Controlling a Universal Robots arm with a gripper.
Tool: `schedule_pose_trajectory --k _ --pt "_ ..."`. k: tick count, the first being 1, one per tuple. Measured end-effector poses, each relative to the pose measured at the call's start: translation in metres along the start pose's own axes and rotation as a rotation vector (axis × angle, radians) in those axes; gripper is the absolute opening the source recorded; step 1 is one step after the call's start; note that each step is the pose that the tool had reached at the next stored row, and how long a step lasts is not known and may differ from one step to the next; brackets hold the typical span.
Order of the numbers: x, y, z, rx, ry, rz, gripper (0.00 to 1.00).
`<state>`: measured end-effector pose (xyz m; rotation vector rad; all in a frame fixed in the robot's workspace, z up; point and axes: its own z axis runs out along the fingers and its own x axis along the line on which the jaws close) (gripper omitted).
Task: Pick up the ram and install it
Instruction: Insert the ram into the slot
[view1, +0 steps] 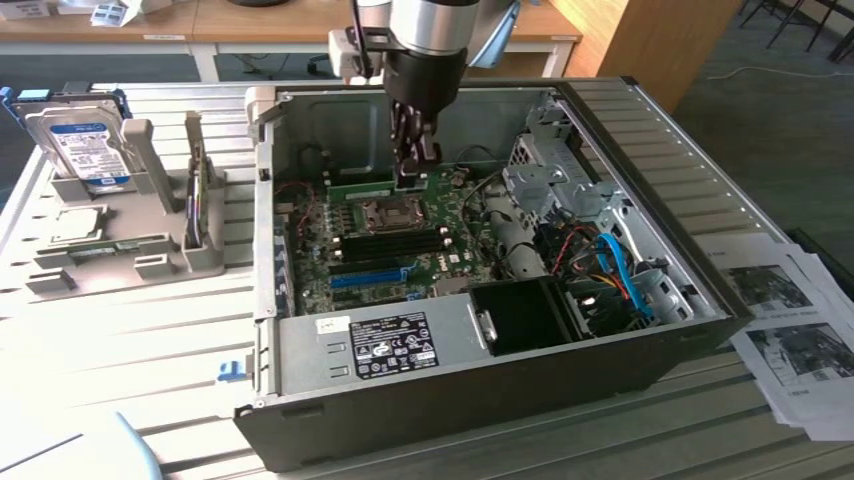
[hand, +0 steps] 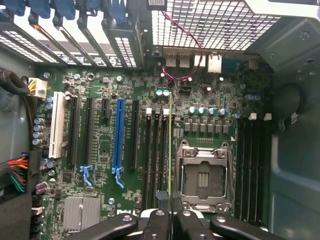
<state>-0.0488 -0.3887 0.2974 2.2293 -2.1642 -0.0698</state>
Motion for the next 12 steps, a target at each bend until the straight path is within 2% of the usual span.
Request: schedule_pose_trajectory --k 12 --pt "0.0001 -0.0003 0.0063 -0.0001 0.0000 0.000 0.11"
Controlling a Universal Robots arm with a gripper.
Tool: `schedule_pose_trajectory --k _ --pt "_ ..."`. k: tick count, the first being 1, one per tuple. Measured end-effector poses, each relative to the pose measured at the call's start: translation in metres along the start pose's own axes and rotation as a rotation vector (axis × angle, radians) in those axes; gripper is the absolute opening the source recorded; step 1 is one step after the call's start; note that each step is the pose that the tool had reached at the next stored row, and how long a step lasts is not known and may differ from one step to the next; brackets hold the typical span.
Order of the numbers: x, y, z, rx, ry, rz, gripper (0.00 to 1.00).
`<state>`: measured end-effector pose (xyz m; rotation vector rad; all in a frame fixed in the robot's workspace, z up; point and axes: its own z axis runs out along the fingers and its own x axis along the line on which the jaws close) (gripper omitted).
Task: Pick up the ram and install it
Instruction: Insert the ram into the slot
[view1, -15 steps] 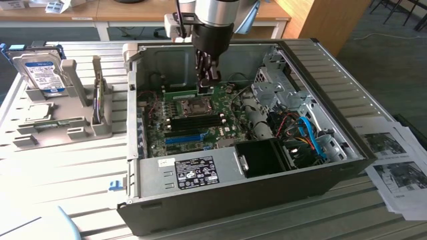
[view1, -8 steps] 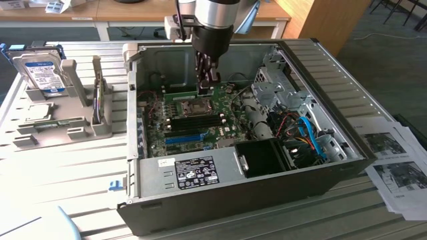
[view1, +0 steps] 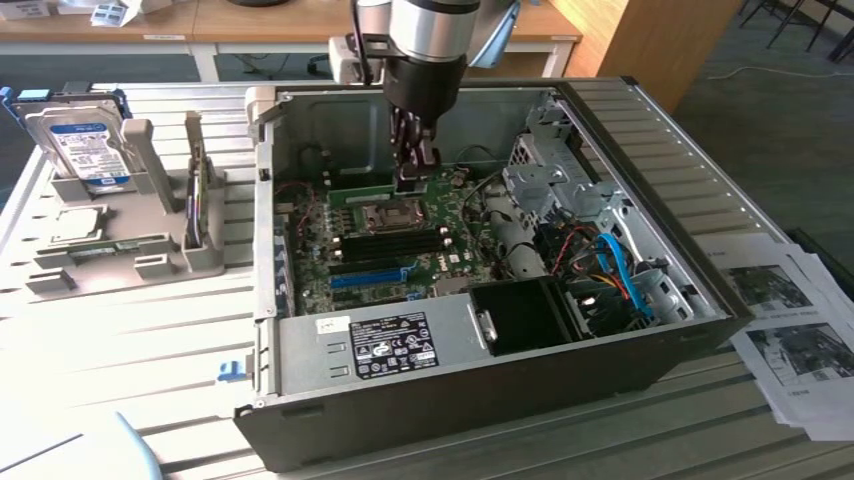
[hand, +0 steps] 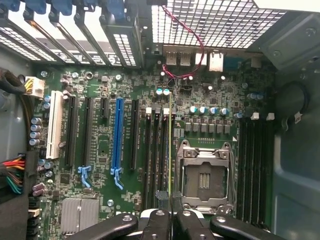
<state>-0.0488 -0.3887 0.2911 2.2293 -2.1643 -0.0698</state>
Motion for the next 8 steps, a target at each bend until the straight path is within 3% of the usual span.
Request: schedule_pose_trajectory --k 8 --pt "0.0000 -0.0003 0.0060 0.0000 0.0000 0.000 0.11"
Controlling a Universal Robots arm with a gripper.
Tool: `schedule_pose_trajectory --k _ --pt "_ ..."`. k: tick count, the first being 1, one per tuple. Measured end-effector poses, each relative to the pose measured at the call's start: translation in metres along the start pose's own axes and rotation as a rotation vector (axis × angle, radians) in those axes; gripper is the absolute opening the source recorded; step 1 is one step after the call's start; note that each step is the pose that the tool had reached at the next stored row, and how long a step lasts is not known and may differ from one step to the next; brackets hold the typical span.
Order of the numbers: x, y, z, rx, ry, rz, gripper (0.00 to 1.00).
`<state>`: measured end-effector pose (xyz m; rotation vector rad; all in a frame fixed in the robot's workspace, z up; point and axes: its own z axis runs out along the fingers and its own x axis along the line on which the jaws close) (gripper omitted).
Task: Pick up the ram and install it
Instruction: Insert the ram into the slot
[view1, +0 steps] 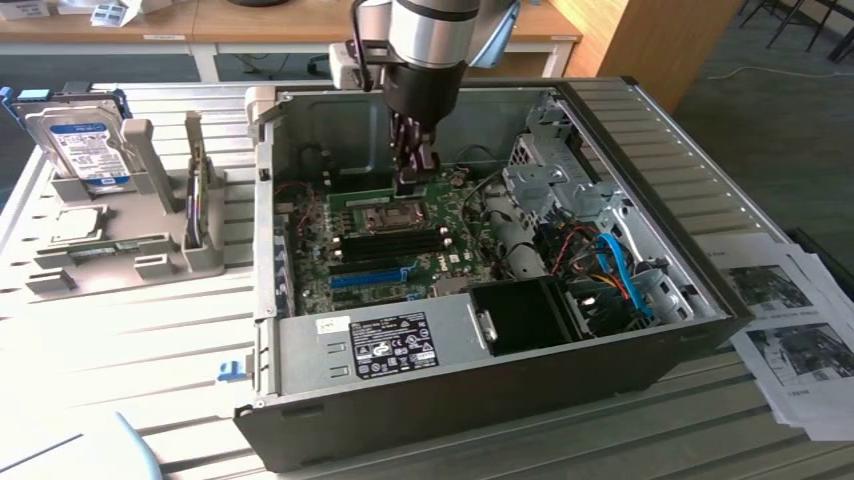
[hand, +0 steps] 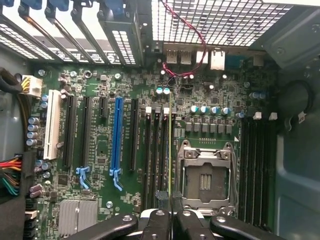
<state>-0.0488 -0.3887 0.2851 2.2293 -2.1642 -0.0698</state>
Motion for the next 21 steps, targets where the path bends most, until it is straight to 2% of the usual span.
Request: schedule_pose_trajectory --k 11,21 --pt "0.0001 -0.0004 0.0071 0.0000 0.0000 0.000 0.11" --pt "0.0001 -0.0022 0.0075 0.0001 -0.0005 0.007 0.11"
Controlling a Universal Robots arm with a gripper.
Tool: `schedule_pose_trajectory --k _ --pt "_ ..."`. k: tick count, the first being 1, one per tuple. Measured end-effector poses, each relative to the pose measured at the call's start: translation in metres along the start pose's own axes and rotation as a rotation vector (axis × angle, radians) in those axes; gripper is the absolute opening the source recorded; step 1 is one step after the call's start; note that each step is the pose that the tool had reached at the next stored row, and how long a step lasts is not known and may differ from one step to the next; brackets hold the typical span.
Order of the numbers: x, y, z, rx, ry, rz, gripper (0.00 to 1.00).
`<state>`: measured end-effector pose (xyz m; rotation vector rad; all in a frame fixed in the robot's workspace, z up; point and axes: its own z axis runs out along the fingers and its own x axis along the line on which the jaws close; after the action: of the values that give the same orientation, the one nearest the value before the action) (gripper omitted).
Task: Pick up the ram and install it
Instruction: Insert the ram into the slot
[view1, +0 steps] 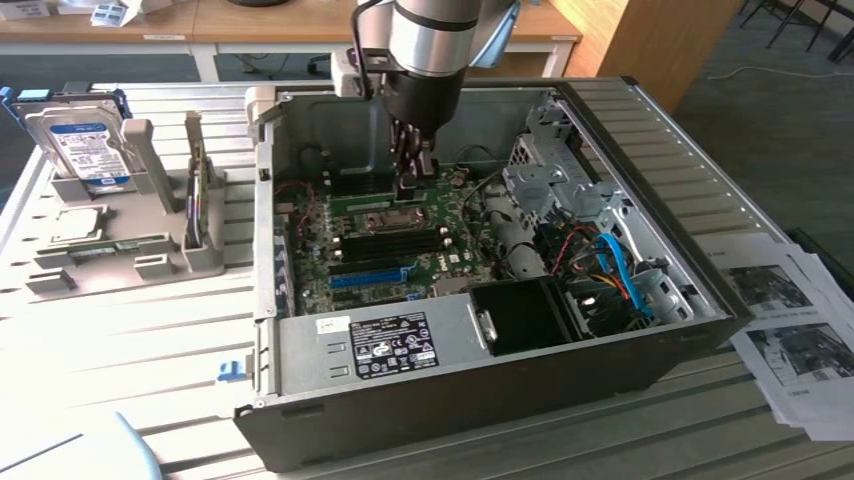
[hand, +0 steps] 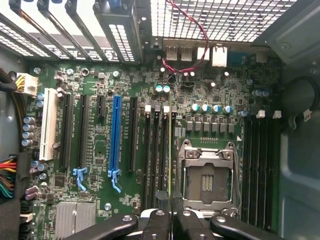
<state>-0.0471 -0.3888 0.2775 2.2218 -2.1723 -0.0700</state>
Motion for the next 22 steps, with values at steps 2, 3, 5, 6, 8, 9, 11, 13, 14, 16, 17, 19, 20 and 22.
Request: schedule_pose_trajectory --k 2,3,5,6,8,9,11,13,14,16,17,19,20,22 --pt "0.0001 -0.0019 -0.0002 -0.0001 -0.0002 0.005 0.11" --pt "0.0001 -0.0027 -0.0002 0.0000 -0.0004 0.008 0.11" --pt "0.0002 -0.0041 -0.0003 0.0001 -0.0007 0.015 0.11" --pt "0.0002 -0.0046 -0.0003 0.0001 -0.0010 0.019 0.11" --pt "0.0002 -0.0052 -0.0002 0.0002 -0.0016 0.029 0.11" --pt "0.0002 -0.0055 -0.0003 0.0002 -0.0018 0.034 0.11" --pt "0.0003 -0.0059 -0.0003 0.0003 -0.0022 0.040 0.11" --pt "0.0003 -0.0059 -0.0003 0.0003 -0.0021 0.041 0.11" --pt "0.0003 -0.0060 -0.0003 0.0003 -0.0022 0.041 0.11" --pt "0.0004 -0.0059 -0.0001 0.0002 -0.0021 0.041 0.11" --pt "0.0006 -0.0060 -0.0001 0.0003 -0.0022 0.041 0.11" --pt "0.0013 -0.0060 -0.0001 0.0003 -0.0021 0.040 0.11" --pt "0.0019 -0.0061 -0.0001 0.0003 -0.0021 0.040 0.11" --pt "0.0031 -0.0060 -0.0001 0.0003 -0.0022 0.041 0.11"
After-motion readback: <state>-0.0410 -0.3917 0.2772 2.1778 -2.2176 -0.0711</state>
